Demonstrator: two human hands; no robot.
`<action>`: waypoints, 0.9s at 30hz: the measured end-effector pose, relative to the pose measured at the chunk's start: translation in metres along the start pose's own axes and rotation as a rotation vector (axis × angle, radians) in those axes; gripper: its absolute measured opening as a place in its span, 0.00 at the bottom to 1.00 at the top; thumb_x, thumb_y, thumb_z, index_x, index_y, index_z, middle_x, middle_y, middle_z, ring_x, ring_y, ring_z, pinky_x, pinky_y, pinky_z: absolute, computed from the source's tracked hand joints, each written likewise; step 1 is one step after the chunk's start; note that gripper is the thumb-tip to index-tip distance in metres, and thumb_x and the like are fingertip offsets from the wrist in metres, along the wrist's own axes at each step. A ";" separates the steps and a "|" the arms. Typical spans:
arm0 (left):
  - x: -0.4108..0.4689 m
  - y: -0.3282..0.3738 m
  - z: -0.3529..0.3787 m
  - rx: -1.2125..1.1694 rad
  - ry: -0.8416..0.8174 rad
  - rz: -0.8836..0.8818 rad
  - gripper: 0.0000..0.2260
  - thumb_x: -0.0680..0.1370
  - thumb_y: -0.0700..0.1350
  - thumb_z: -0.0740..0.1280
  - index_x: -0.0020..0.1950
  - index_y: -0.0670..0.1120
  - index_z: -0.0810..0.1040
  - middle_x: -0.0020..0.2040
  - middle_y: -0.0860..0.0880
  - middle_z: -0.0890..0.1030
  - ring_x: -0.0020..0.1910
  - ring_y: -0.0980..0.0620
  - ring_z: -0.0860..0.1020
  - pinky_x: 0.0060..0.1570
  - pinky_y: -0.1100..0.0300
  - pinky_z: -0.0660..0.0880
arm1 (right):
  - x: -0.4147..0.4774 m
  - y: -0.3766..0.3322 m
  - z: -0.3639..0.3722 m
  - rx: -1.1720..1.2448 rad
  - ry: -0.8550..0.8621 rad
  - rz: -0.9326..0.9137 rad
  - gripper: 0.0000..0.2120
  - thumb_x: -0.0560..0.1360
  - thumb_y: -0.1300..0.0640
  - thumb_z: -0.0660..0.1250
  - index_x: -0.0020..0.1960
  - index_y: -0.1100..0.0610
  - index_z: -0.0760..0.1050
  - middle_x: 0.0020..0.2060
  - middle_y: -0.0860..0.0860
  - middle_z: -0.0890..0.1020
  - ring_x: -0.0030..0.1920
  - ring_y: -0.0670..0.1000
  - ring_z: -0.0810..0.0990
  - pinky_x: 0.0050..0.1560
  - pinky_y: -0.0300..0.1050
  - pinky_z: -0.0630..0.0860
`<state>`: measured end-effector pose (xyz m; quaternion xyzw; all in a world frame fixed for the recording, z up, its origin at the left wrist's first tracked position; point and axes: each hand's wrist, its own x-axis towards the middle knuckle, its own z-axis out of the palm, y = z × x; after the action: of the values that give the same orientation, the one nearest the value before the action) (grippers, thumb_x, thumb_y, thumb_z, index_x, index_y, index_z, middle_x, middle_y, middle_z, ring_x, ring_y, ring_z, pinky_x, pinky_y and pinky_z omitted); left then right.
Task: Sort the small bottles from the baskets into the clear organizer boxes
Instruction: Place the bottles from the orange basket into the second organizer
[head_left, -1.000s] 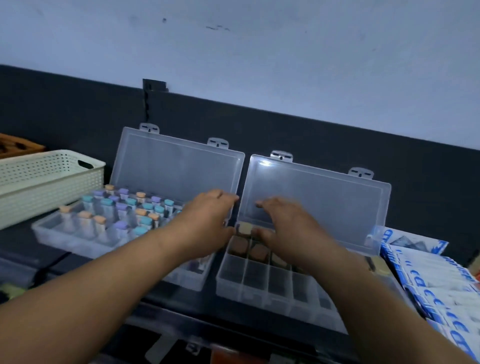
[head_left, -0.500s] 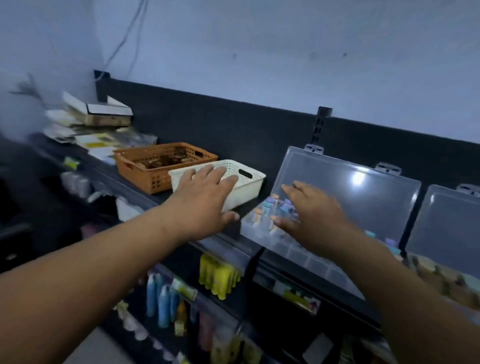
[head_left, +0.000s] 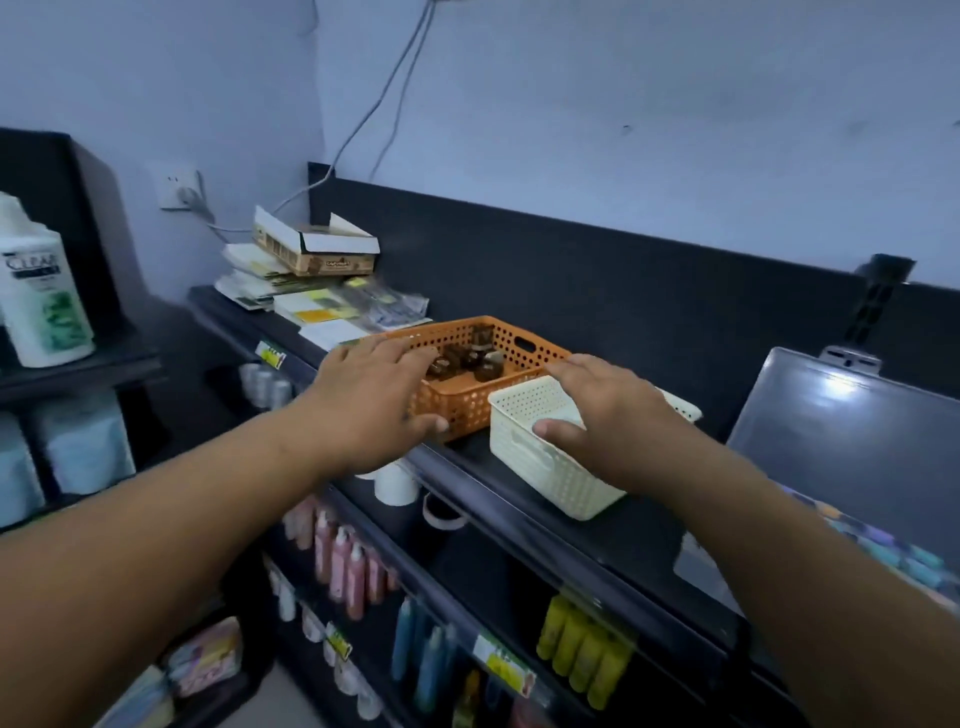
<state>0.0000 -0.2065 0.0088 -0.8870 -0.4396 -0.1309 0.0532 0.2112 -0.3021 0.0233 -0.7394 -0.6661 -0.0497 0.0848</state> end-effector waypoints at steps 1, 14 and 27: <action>0.009 -0.007 0.003 -0.006 0.001 -0.009 0.35 0.76 0.64 0.60 0.78 0.52 0.52 0.78 0.50 0.56 0.76 0.47 0.53 0.74 0.48 0.53 | 0.013 0.000 0.001 0.010 0.000 -0.006 0.31 0.79 0.41 0.59 0.77 0.49 0.55 0.76 0.48 0.59 0.75 0.50 0.57 0.74 0.51 0.56; 0.135 -0.063 0.037 -0.145 -0.058 0.039 0.32 0.77 0.58 0.65 0.76 0.51 0.57 0.70 0.48 0.67 0.68 0.47 0.67 0.65 0.54 0.67 | 0.156 0.019 0.028 0.028 -0.082 0.092 0.31 0.75 0.39 0.64 0.74 0.47 0.60 0.72 0.49 0.66 0.68 0.54 0.70 0.65 0.55 0.71; 0.300 -0.084 0.100 -0.162 -0.248 0.531 0.24 0.75 0.57 0.67 0.69 0.52 0.68 0.65 0.51 0.72 0.61 0.49 0.72 0.59 0.52 0.72 | 0.249 0.028 0.071 0.005 -0.194 0.453 0.33 0.75 0.46 0.67 0.76 0.49 0.59 0.70 0.50 0.67 0.67 0.53 0.70 0.61 0.45 0.71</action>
<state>0.1256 0.0950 -0.0056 -0.9815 -0.1836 -0.0378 -0.0392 0.2628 -0.0482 -0.0012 -0.8708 -0.4887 0.0436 0.0312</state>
